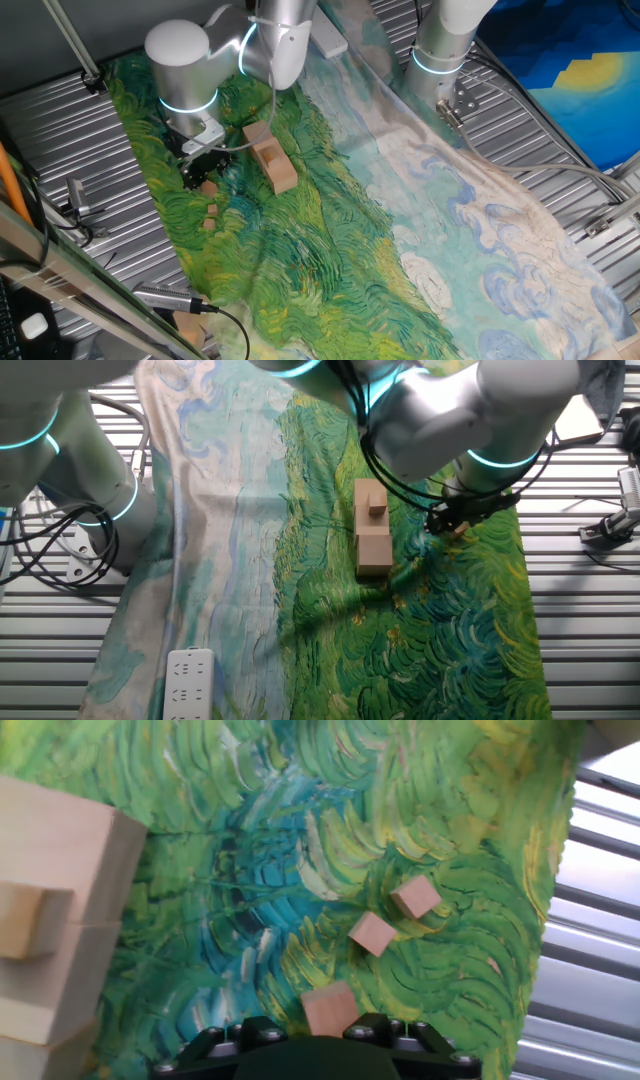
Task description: Stack the blocks into a pyramid shape
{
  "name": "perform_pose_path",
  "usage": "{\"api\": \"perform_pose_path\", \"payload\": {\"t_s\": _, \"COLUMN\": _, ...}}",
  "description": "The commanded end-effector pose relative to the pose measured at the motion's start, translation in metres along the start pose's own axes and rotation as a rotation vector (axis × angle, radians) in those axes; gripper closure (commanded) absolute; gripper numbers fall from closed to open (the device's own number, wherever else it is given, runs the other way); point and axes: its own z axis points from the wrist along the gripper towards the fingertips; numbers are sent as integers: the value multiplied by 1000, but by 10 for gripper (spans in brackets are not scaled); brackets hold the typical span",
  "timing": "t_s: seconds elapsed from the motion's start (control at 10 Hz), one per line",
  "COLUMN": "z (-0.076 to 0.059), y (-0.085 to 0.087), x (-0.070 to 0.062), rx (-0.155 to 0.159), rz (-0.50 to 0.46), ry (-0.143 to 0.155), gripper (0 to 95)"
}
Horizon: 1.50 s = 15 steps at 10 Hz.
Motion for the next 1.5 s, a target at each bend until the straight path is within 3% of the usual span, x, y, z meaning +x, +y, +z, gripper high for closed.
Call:
{"api": "perform_pose_path", "payload": {"t_s": 0.1, "z": -2, "y": -3, "x": 0, "rx": 0, "rz": 5, "ry": -9, "gripper": 380}}
{"api": "perform_pose_path", "payload": {"t_s": 0.6, "z": 1, "y": -8, "x": -6, "rx": 10, "rz": -18, "ry": -44, "gripper": 380}}
{"api": "perform_pose_path", "payload": {"t_s": 0.8, "z": 2, "y": -9, "x": -9, "rx": 12, "rz": -46, "ry": -42, "gripper": 380}}
{"api": "perform_pose_path", "payload": {"t_s": 0.9, "z": 3, "y": -10, "x": -11, "rx": 15, "rz": -54, "ry": -41, "gripper": 570}}
{"api": "perform_pose_path", "payload": {"t_s": 1.3, "z": 2, "y": -10, "x": -12, "rx": 19, "rz": -50, "ry": -34, "gripper": 570}}
{"api": "perform_pose_path", "payload": {"t_s": 1.4, "z": 2, "y": -10, "x": -12, "rx": 23, "rz": -41, "ry": -33, "gripper": 950}}
{"api": "perform_pose_path", "payload": {"t_s": 1.5, "z": 2, "y": -10, "x": -12, "rx": 24, "rz": -40, "ry": -33, "gripper": 950}}
